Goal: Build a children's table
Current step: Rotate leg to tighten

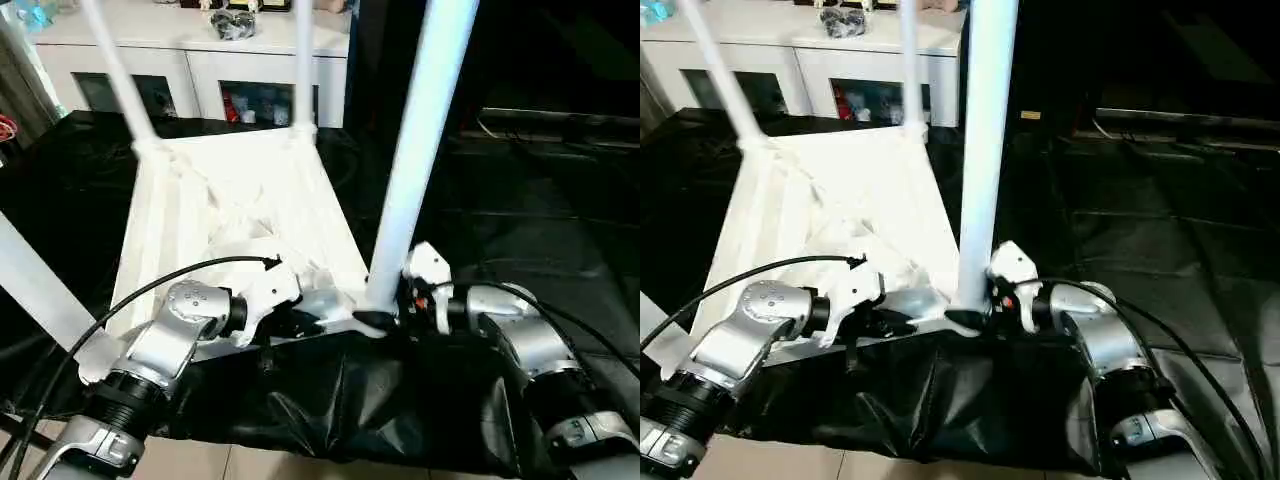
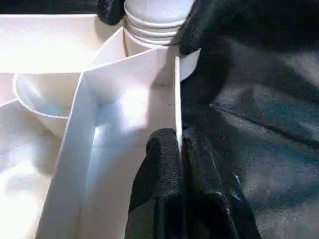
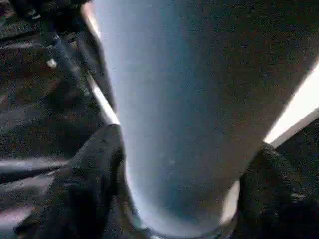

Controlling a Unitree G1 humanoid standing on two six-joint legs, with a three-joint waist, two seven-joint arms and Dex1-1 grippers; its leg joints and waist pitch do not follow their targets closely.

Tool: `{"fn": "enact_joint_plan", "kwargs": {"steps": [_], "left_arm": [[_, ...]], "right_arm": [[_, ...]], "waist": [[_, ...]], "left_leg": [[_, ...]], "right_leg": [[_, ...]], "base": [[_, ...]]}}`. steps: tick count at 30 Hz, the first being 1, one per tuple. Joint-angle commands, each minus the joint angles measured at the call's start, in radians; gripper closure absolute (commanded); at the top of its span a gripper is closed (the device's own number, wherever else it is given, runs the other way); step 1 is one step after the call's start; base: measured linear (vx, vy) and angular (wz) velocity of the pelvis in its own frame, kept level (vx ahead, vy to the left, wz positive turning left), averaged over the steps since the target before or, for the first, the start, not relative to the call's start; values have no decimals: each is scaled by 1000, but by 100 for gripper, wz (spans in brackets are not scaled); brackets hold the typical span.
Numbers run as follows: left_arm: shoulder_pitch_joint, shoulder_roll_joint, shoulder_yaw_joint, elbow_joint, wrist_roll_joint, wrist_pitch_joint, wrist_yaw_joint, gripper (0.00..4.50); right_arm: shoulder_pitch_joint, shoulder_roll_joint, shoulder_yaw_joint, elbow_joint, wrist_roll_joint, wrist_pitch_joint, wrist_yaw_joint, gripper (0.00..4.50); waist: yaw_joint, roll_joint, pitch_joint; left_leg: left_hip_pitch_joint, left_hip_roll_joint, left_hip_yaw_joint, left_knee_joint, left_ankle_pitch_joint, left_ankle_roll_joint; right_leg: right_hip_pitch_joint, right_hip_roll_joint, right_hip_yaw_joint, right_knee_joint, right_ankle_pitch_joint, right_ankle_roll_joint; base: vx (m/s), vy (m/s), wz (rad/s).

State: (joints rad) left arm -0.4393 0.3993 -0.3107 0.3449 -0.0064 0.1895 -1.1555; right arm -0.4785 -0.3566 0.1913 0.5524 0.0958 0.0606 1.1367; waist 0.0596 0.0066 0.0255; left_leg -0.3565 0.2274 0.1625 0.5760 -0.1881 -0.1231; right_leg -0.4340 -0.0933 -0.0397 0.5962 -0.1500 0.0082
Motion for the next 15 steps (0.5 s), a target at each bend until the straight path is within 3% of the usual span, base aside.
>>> {"fn": "enact_joint_plan", "kwargs": {"steps": [1, 8, 11, 15], "left_arm": [[-5, -5, -24, 5, -15, -9, -38, 450], [-16, -5, -19, 23, -18, -18, -31, 450], [-25, -42, 0, 37, -5, -13, 47, 450], [-57, -126, 25, 83, 41, 16, 235, 450]], "right_arm": [[5, -5, 12, -27, 8, 8, 23, 160], [23, 7, 12, -52, 22, 27, 26, 182], [26, 49, -16, -36, 30, 30, -55, 183], [2, 160, -85, 58, -4, 17, -344, 183]], "waist": [[-4, -12, -52], [-3, -10, -54], [-4, -9, -52], [-14, -8, -47]], "left_leg": [[-7, -16, 26, -60, -226, 72], [-7, -16, 26, -59, -196, 74], [-7, -17, 27, -61, -218, 67], [-6, -20, 24, -65, -257, 27]], "right_leg": [[64, -12, 14, -66, -269, -197], [67, -9, 14, -60, -205, -215], [66, -10, 14, -64, -240, -209], [60, -12, 14, -76, -351, -166]], "base": [[0, 0, 0], [0, 0, 0], [0, 0, 0], [0, 0, 0]]}}
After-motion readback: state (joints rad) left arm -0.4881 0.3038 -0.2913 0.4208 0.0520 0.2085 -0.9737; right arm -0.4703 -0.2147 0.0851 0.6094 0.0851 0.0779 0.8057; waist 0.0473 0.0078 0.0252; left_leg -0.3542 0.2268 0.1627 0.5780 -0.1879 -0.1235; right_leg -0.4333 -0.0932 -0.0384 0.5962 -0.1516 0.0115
